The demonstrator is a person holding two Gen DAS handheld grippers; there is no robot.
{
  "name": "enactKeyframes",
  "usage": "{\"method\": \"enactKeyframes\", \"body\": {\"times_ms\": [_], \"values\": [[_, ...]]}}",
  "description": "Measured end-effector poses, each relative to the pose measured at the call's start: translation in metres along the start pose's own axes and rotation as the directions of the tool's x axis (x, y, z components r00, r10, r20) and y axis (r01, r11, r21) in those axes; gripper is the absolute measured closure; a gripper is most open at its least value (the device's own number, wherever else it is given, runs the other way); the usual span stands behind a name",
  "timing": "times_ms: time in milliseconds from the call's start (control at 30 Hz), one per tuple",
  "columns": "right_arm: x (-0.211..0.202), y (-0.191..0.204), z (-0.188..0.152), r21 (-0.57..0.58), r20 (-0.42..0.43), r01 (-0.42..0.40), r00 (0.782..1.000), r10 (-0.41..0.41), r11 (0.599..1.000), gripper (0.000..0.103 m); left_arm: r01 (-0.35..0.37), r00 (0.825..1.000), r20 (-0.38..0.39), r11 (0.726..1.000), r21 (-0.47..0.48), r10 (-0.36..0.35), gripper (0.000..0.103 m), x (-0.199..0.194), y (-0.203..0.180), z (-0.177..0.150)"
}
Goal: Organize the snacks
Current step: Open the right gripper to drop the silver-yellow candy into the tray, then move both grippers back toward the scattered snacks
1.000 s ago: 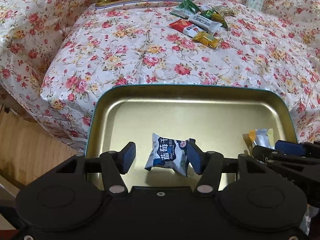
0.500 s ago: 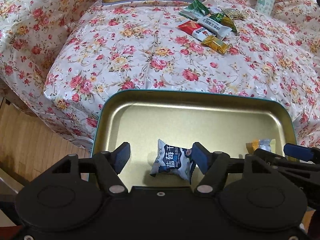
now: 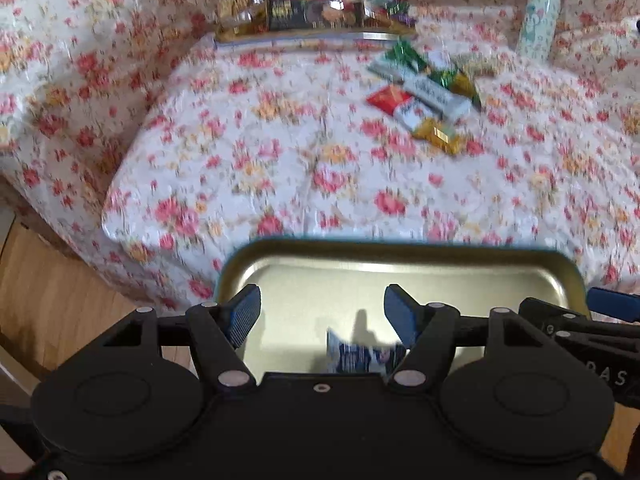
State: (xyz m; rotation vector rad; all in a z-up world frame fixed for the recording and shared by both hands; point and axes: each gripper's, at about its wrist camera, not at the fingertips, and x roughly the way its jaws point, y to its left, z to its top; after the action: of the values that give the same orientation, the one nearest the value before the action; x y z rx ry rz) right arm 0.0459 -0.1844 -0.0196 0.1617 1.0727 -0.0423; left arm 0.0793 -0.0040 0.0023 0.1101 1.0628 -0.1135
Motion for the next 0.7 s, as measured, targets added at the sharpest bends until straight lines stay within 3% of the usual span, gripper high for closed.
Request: {"method": "enactKeyframes", "body": {"times_ms": [333, 400, 467, 700], "values": [[0.006, -0.006, 0.033, -0.011, 0.169, 0.071, 0.983, -0.068, 0.997, 0.017, -0.053, 0.997, 0.061, 0.999, -0.004, 0.053, 0.031, 0.024, -0.005, 0.036], [0.011, -0.009, 0.041, -0.012, 0.19, 0.069, 0.98, -0.065, 0.998, 0.01, -0.061, 0.996, 0.066, 0.998, -0.013, 0.062, 0.031, 0.032, -0.005, 0.045], [0.017, -0.009, 0.049, -0.043, 0.192, 0.078, 0.979, -0.069, 0.996, 0.005, -0.06, 0.996, 0.066, 0.998, -0.032, 0.062, 0.031, 0.041, -0.003, 0.055], [0.049, -0.02, 0.074, -0.031, 0.143, 0.071, 0.988, -0.066, 0.997, 0.005, -0.047, 0.998, 0.038, 0.997, -0.056, 0.05, 0.031, 0.073, -0.001, 0.085]]}}
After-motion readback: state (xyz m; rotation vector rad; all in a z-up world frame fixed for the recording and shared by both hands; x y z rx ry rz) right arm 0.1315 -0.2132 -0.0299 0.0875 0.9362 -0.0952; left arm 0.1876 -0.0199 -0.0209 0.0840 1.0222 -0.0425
